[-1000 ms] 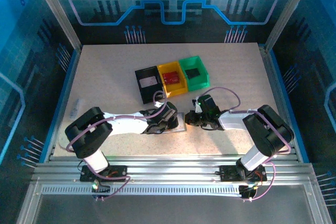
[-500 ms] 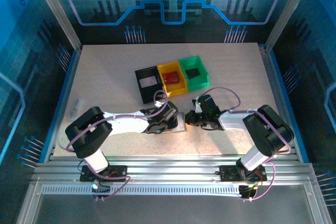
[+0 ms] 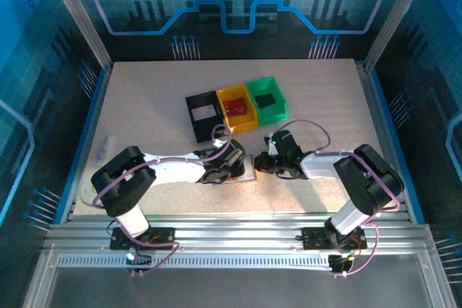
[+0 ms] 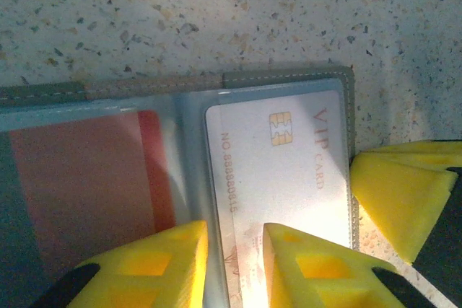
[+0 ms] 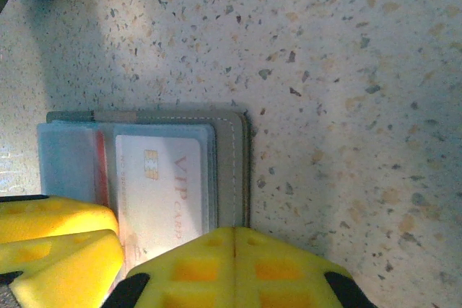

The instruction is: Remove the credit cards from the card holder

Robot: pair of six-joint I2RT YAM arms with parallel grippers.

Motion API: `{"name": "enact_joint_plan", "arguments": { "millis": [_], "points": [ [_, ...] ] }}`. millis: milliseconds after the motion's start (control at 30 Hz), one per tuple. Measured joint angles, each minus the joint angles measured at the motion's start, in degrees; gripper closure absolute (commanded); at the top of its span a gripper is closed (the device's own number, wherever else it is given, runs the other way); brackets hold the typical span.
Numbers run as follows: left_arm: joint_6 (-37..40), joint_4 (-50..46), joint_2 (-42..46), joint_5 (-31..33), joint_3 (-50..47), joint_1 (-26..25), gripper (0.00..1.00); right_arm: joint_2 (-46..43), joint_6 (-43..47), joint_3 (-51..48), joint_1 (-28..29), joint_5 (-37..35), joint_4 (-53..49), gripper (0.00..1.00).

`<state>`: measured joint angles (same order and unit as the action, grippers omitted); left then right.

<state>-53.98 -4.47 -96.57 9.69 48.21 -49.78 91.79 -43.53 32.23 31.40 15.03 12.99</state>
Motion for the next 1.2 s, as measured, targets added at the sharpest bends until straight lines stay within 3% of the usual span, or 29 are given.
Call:
{"name": "enact_joint_plan", "arguments": {
  "millis": [1200],
  "points": [
    [-0.09,3.28,-0.24,0.66,-1.14,0.0,0.79,0.28,-0.24,-0.04,0.09,0.02,0.59,1.0]
  ]
}}
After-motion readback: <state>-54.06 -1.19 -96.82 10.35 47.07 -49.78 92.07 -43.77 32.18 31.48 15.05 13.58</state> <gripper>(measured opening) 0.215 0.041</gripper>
